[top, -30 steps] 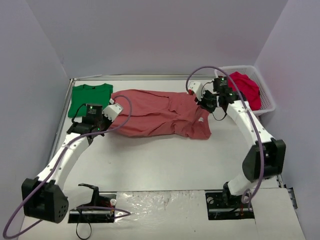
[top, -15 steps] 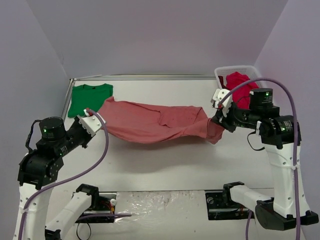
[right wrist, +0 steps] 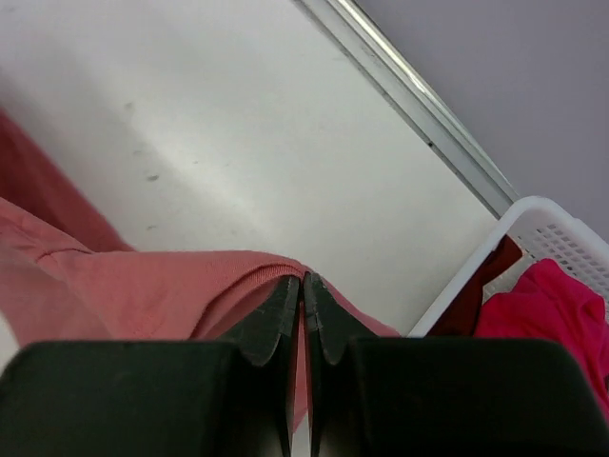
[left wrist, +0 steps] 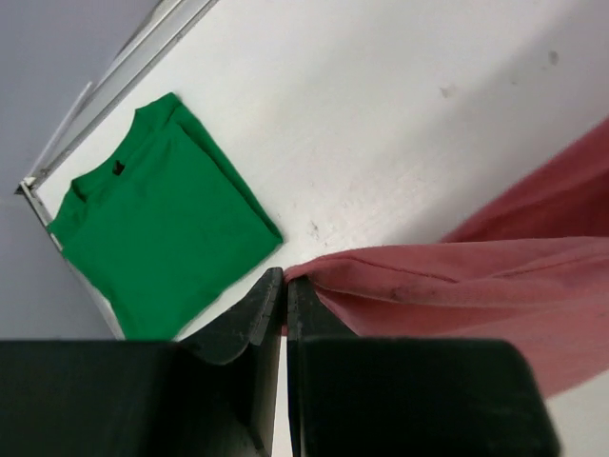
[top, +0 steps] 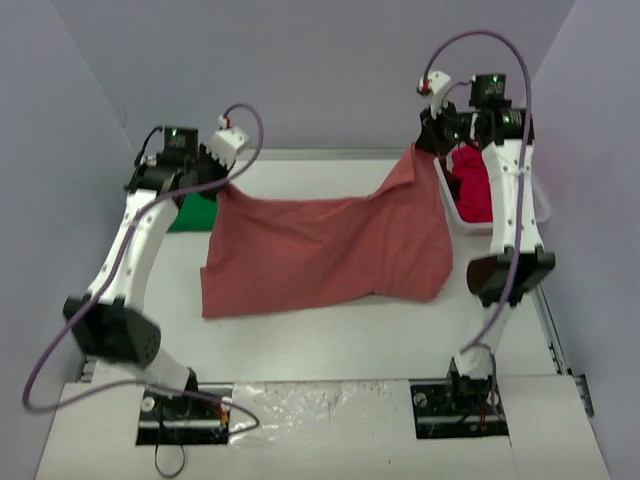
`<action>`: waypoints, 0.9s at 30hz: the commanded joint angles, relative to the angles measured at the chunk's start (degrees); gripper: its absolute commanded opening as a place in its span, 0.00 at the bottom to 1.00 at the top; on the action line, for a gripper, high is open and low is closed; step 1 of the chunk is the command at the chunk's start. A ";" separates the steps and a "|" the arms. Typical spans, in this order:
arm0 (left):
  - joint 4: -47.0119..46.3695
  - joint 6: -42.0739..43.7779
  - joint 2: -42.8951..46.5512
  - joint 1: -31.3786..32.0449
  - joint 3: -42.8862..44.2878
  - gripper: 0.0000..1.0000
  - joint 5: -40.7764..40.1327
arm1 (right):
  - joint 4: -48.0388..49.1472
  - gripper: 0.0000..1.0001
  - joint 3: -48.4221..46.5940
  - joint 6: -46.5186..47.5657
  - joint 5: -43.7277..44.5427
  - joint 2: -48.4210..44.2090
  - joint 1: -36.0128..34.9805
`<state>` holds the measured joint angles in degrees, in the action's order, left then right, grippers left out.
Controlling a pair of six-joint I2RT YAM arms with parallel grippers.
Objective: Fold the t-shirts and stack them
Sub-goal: Flatten out the tshirt
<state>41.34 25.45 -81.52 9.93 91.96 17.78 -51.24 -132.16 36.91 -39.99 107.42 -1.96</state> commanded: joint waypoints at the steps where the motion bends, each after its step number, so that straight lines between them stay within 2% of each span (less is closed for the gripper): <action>1: -2.24 -4.35 -10.22 -1.32 10.14 0.03 -1.35 | 2.02 0.00 -12.28 -5.43 3.24 9.72 1.16; 2: -1.80 -5.32 -15.11 -1.32 13.04 0.02 -1.43 | 4.20 0.00 -12.42 -6.31 5.34 10.61 1.08; 3: -1.10 -5.93 -17.17 -1.32 19.16 0.02 -1.52 | 6.40 0.00 -12.60 -7.19 6.40 11.49 0.99; 5: -1.09 -7.60 -20.94 -1.32 24.55 0.02 -2.05 | 10.54 0.00 -15.66 -9.30 7.11 12.20 0.99; 7: -2.67 -8.75 -21.40 -1.32 30.80 0.02 -2.83 | 14.84 0.00 -17.86 -11.75 8.25 10.54 0.47; 10: -4.34 -10.77 -18.08 -1.32 35.99 0.03 -4.42 | 19.94 0.00 -18.57 -13.00 10.45 3.17 -0.50; 13: -3.90 -11.04 -11.05 -1.32 36.45 0.02 -6.09 | 21.36 0.00 -18.05 -13.70 11.60 -5.35 -1.12; 16: -3.90 -10.60 -1.65 -1.23 32.16 0.02 -6.27 | 21.71 0.00 -13.41 -13.88 10.02 -14.41 -0.68; 20: 0.65 -7.09 10.99 -1.50 20.23 0.02 -4.25 | 22.59 0.00 -1.64 -13.97 8.26 -28.36 -0.07; 22: 2.33 -4.73 14.35 -1.67 15.11 0.02 -3.55 | 22.24 0.00 8.55 -14.23 7.04 -33.04 0.02; 24: 4.62 -2.35 19.18 -1.67 6.15 0.02 -2.32 | 21.54 0.00 16.37 -13.97 6.15 -40.33 0.20; 25: 5.41 -1.29 20.42 -1.67 3.43 0.02 -2.05 | 21.01 0.00 23.28 -13.62 5.71 -42.62 0.37; 27: 7.26 0.74 24.29 -1.67 -3.76 0.02 -1.43 | 18.57 0.00 29.21 -12.48 4.75 -48.86 1.25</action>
<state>41.47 21.82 -54.00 8.80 97.82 15.05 -28.38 -112.79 23.88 -33.45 57.89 -1.93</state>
